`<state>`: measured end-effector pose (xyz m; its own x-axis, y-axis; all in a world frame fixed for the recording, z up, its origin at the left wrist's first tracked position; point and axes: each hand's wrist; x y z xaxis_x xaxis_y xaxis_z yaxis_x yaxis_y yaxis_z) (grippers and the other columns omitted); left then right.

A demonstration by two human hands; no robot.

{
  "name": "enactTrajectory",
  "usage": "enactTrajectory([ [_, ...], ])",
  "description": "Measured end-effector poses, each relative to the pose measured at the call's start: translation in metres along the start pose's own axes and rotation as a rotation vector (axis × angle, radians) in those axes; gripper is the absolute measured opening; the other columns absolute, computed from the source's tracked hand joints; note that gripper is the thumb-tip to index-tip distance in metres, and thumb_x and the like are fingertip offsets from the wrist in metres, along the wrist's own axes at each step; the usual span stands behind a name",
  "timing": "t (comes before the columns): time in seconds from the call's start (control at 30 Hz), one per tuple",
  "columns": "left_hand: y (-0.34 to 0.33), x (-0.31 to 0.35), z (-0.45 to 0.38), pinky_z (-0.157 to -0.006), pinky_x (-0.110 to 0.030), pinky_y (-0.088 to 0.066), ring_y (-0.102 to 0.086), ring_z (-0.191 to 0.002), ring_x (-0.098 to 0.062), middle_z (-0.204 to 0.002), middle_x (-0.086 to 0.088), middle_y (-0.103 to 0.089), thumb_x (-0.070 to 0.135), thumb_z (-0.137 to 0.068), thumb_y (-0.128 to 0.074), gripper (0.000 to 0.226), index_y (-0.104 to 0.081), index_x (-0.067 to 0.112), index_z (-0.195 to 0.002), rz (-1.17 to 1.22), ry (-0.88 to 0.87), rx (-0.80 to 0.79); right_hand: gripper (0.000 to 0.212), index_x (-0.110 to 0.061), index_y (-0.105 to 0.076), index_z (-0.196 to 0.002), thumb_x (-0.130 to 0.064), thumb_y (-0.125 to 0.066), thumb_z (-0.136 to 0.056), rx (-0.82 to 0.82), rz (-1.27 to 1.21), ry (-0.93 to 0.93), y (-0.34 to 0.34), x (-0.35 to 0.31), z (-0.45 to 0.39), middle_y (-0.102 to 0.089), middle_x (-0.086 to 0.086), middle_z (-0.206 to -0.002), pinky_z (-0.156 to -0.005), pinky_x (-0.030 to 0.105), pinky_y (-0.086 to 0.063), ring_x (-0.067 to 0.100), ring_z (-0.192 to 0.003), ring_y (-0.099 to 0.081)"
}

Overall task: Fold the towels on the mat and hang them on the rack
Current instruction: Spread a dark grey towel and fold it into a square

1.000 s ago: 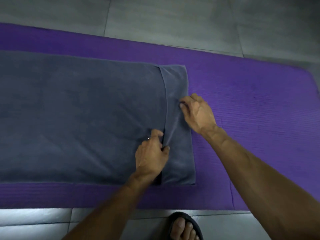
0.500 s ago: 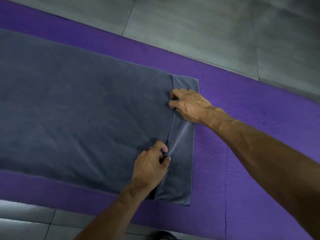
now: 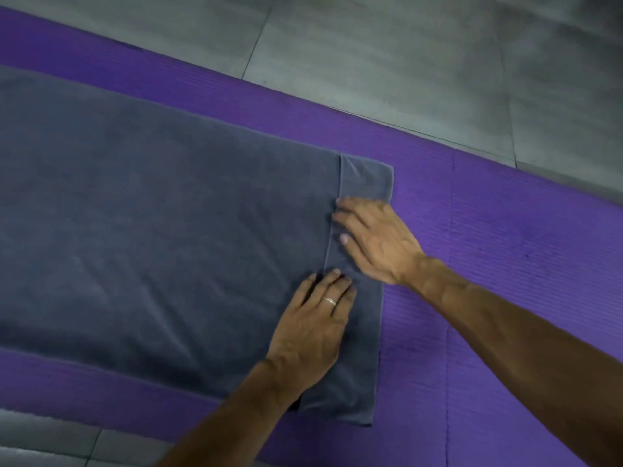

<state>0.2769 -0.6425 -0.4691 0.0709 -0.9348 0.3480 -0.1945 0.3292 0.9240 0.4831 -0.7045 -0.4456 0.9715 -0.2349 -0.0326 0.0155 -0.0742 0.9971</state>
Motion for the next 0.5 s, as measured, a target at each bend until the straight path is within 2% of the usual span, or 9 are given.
enactTrajectory([
  [0.07, -0.006, -0.002, -0.002, -0.114, -0.047, -0.021, -0.028, -0.144, -0.024, -0.151, -0.012, -0.038, 0.039, -0.092, -0.041, 0.062, -0.039, 0.004, -0.143, -0.044, 0.017, -0.144, 0.058, -0.015, -0.034, -0.148, -0.043, -0.032, -0.098, -0.156, -0.031, 0.063, -0.013, 0.007, 0.010, -0.026, 0.009, -0.158, -0.117, 0.044, -0.020, 0.024, -0.146, -0.022],
  [0.13, -0.010, -0.003, 0.000, -0.115, -0.051, -0.018, -0.018, -0.147, -0.024, -0.157, -0.013, -0.026, 0.048, -0.093, -0.033, 0.071, -0.031, 0.002, -0.147, -0.063, 0.022, -0.221, 0.068, -0.023, -0.014, -0.154, -0.055, -0.025, -0.095, -0.280, -0.025, 0.029, -0.018, 0.029, -0.002, -0.008, 0.004, -0.162, -0.120, 0.046, -0.005, 0.019, -0.149, -0.002],
  [0.23, -0.011, -0.003, 0.002, -0.115, -0.052, -0.015, -0.013, -0.148, -0.025, -0.159, -0.013, -0.021, 0.052, -0.093, -0.031, 0.074, -0.028, 0.003, -0.149, -0.090, 0.004, -0.258, 0.074, -0.030, 0.002, -0.154, -0.066, -0.005, -0.089, -0.375, 0.039, -0.160, -0.015, 0.074, -0.036, 0.006, -0.003, -0.162, -0.119, 0.053, 0.003, 0.019, -0.149, 0.009],
  [0.3, -0.011, -0.002, 0.001, -0.115, -0.053, -0.014, -0.013, -0.148, -0.025, -0.159, -0.013, -0.021, 0.052, -0.093, -0.031, 0.074, -0.028, 0.004, -0.149, -0.095, 0.011, -0.271, 0.071, -0.033, 0.005, -0.153, -0.066, -0.002, -0.090, -0.422, 0.062, -0.304, -0.010, 0.102, -0.056, 0.009, -0.005, -0.162, -0.117, 0.055, 0.005, 0.019, -0.150, 0.006],
  [0.37, -0.008, 0.000, 0.000, -0.115, -0.054, -0.015, -0.020, -0.147, -0.024, -0.156, -0.012, -0.028, 0.053, -0.090, -0.034, 0.074, -0.034, 0.005, -0.147, -0.102, 0.020, -0.244, 0.063, -0.031, 0.001, -0.154, -0.056, -0.015, -0.099, -0.412, 0.079, -0.381, -0.003, 0.112, -0.064, 0.006, 0.000, -0.163, -0.117, 0.055, 0.001, 0.023, -0.150, 0.001],
  [0.4, -0.005, 0.002, -0.003, -0.113, -0.055, -0.017, -0.029, -0.143, -0.024, -0.151, -0.011, -0.037, 0.053, -0.088, -0.038, 0.072, -0.043, 0.007, -0.142, -0.095, 0.024, -0.200, 0.059, -0.029, -0.004, -0.155, -0.048, -0.021, -0.101, -0.357, 0.086, -0.403, 0.000, 0.111, -0.063, 0.003, 0.004, -0.163, -0.118, 0.054, -0.005, 0.026, -0.149, -0.005],
  [0.43, -0.002, 0.004, -0.007, -0.112, -0.053, -0.021, -0.040, -0.136, -0.024, -0.143, -0.009, -0.047, 0.052, -0.084, -0.043, 0.065, -0.054, 0.009, -0.132, -0.070, 0.020, -0.144, 0.056, -0.026, -0.011, -0.154, -0.039, -0.027, -0.102, -0.278, 0.075, -0.423, 0.004, 0.106, -0.059, -0.002, 0.007, -0.163, -0.117, 0.053, -0.013, 0.030, -0.148, -0.013],
  [0.5, 0.000, 0.013, -0.015, -0.102, -0.044, -0.034, -0.058, -0.109, -0.023, -0.115, -0.004, -0.060, 0.045, -0.080, -0.057, 0.039, -0.067, 0.016, -0.103, -0.014, 0.002, 0.009, 0.055, -0.023, -0.024, -0.152, -0.022, -0.038, -0.099, -0.157, 0.017, -0.443, 0.012, 0.095, -0.043, -0.016, 0.012, -0.160, -0.107, 0.052, -0.030, 0.039, -0.134, -0.037],
])
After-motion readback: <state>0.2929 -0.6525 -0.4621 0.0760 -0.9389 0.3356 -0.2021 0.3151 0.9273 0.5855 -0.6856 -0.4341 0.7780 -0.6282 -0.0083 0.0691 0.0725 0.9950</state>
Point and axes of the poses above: each hand's wrist, its own z-axis away from the middle knuckle, its own y-axis out of the back of the hand, x = y × z
